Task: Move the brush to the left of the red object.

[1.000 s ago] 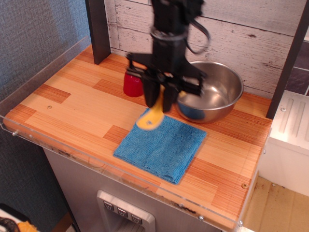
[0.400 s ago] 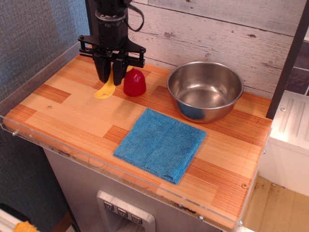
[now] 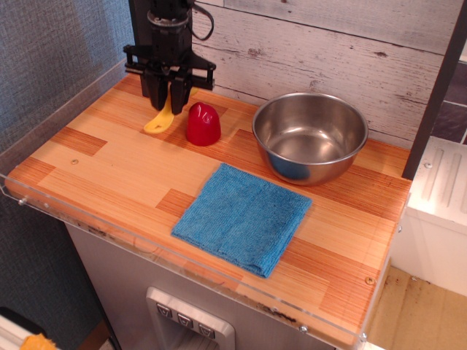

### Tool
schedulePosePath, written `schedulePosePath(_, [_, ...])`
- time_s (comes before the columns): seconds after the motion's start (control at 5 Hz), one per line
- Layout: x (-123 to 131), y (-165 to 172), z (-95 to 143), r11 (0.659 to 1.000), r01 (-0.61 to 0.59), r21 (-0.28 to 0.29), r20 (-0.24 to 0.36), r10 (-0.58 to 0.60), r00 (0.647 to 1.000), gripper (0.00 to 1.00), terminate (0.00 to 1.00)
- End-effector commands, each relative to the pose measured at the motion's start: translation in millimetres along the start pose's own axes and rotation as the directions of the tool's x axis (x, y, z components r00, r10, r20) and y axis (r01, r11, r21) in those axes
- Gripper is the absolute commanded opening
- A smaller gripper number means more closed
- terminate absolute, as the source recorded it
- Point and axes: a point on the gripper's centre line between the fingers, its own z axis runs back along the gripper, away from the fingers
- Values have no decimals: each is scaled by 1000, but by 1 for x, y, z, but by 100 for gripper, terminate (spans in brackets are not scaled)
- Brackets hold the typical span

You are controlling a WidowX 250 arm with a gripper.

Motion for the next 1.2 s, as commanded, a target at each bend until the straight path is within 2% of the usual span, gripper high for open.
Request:
schedulePosePath(0.0, [14,20,-4,976,204,74,34,-207,978,0,0])
schedulePosePath(0.2, [11,27,-7,976,202,80,22,-205,979,0,0])
schedulePosePath(0.4, [7,31,-13,981,185,51,15,-186,982,0,0])
schedulePosePath(0.6, [1,37,-16,995,96,-15,-11,-96,995,100,0])
schedulePosePath(0.8, [-7,41,-7,998,12,-68,-2,-12,1000,100,0])
schedulePosePath(1.0, [-12,41,13,996,49,-76,54,-45,998,100,0])
